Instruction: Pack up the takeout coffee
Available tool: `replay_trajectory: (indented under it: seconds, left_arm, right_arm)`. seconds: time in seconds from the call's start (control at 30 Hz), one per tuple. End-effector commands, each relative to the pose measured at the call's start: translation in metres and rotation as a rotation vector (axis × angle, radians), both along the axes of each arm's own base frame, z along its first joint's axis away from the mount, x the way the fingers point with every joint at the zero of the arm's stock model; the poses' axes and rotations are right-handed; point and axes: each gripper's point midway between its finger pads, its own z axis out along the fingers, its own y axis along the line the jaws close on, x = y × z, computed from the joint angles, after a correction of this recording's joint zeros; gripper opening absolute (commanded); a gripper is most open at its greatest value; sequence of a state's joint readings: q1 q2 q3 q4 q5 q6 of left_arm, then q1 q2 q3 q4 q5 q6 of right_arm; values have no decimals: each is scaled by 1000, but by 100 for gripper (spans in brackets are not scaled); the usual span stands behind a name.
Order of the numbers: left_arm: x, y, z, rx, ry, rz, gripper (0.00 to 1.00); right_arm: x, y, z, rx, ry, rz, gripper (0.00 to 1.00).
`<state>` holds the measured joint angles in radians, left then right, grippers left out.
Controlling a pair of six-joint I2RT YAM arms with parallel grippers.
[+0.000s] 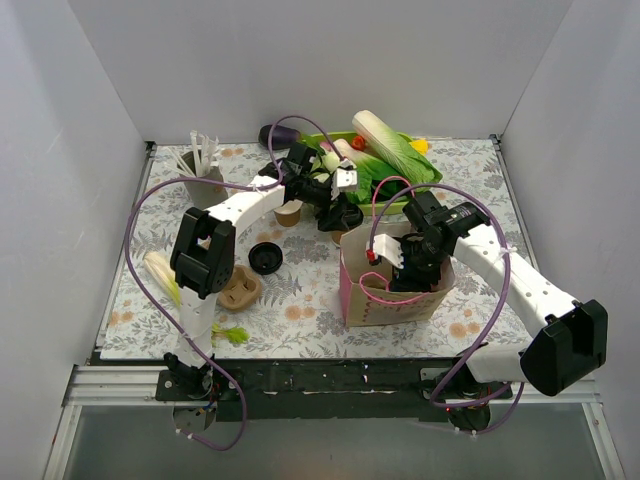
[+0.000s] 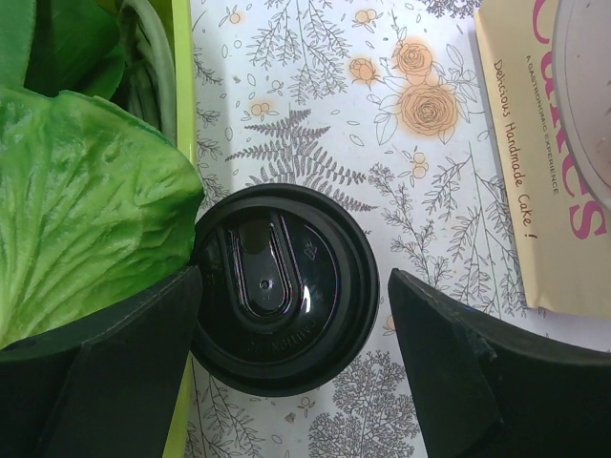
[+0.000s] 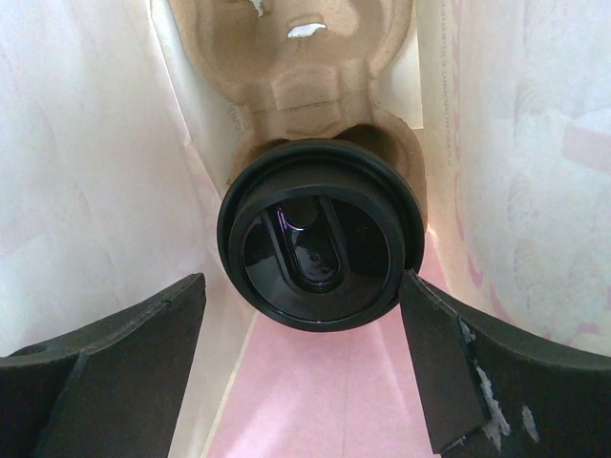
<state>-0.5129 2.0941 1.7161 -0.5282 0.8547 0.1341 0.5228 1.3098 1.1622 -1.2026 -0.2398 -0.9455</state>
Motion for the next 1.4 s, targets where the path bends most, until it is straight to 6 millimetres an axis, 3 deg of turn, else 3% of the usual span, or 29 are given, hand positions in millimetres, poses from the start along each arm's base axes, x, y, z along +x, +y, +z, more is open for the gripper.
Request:
replay_trajectory:
  seconds: [0.0,0.37,0.43,0.6,0.73,0.77,0.83,0.87,0.93,0.97,1.0,1.1,1.17,1.2,1.23,1.37]
  left_arm:
    - [10,4,5,26,-55,48,81]
    - [11,4,-13,59,13,61,75]
    - [13,4,-22,91,38,97,74]
    - [16,-1,-23,107,85,178,70]
    - [2,-2,-22,105,140,211,58]
    - [1,-2,-9,80,141,230,56]
    - [-10,2,-10,76,166,244,48]
    - [-12,2,4,46,146,247,46]
    - [-23,8,4,42,167,261,40]
    - [-25,9,18,17,141,264,39]
    - [-32,14,12,29,155,269,37]
    - [-42,22,31,5,111,273,36]
    - [-53,30,26,10,101,271,36]
    - [-57,35,36,-1,73,273,36]
    - [-64,40,28,16,71,265,36]
    - [-80,50,27,22,61,261,36]
  right_arm:
    - [2,5,6,33,-12,-20,93]
    - [0,1,1,25,-21,-16,96]
    - [3,2,2,26,-36,-22,97]
    - [8,0,5,17,-67,-32,97]
    - [10,-1,6,8,-83,-30,98]
    - [12,-1,7,7,-90,-31,98]
    - [15,2,10,13,-105,-36,98]
    - [16,3,11,17,-109,-41,98]
    - [19,4,13,22,-123,-48,97]
    - [21,4,14,25,-136,-52,98]
    - [22,4,14,24,-142,-53,98]
    - [24,5,16,36,-174,-53,98]
    - [21,5,15,40,-173,-58,98]
    - [22,5,13,37,-177,-67,98]
    - [20,4,11,32,-164,-69,98]
    - [3,14,15,92,-88,-47,98]
